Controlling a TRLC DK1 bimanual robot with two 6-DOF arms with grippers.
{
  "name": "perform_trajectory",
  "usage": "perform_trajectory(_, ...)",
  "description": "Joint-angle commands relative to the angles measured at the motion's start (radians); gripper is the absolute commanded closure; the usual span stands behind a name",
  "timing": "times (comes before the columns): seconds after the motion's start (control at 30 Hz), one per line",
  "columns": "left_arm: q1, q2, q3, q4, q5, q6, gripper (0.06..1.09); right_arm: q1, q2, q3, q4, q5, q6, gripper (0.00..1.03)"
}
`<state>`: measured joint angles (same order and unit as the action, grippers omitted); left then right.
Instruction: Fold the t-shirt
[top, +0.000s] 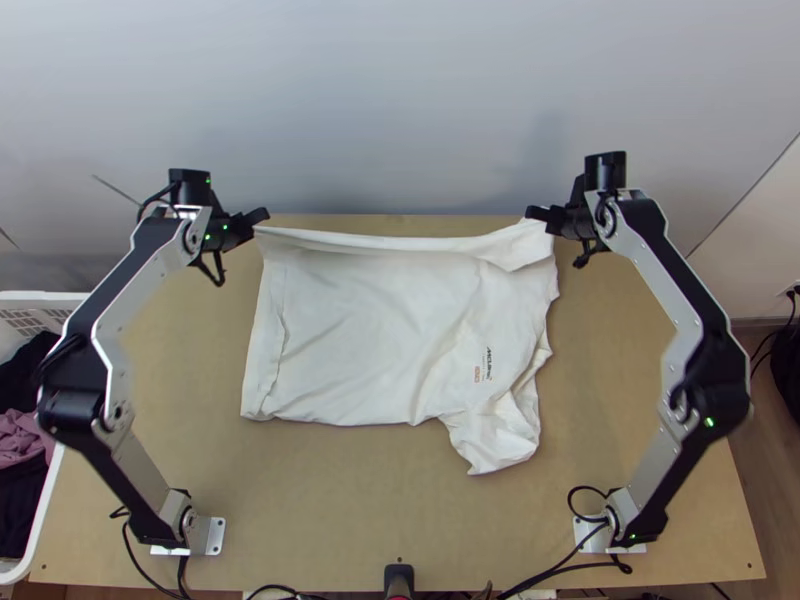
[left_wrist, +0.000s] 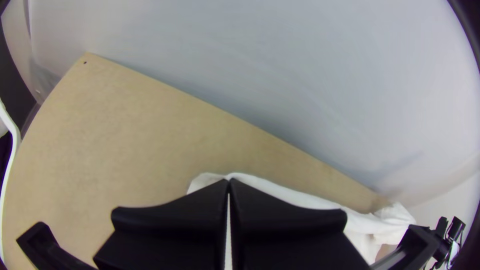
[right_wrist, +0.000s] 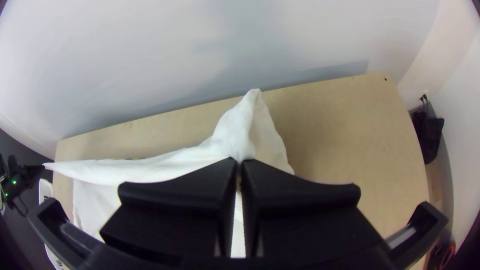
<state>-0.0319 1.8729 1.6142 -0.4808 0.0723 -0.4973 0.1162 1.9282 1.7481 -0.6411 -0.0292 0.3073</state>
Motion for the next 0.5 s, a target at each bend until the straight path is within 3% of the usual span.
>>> perform_trajectory(0.0, 0.009, -0.126, -0.158, 0.005, 0.018, 0.011, 1.05, 0.013, -0.166, -0.188, 0.012, -0.029, 0.013, 1.00)
perform_trajectory(0.47, 0.081, -0.308, -0.362, 0.001, 0.063, 0.045, 1.05, 0.016, -0.396, -0.401, 0.012, -0.055, 0.021, 1.00)
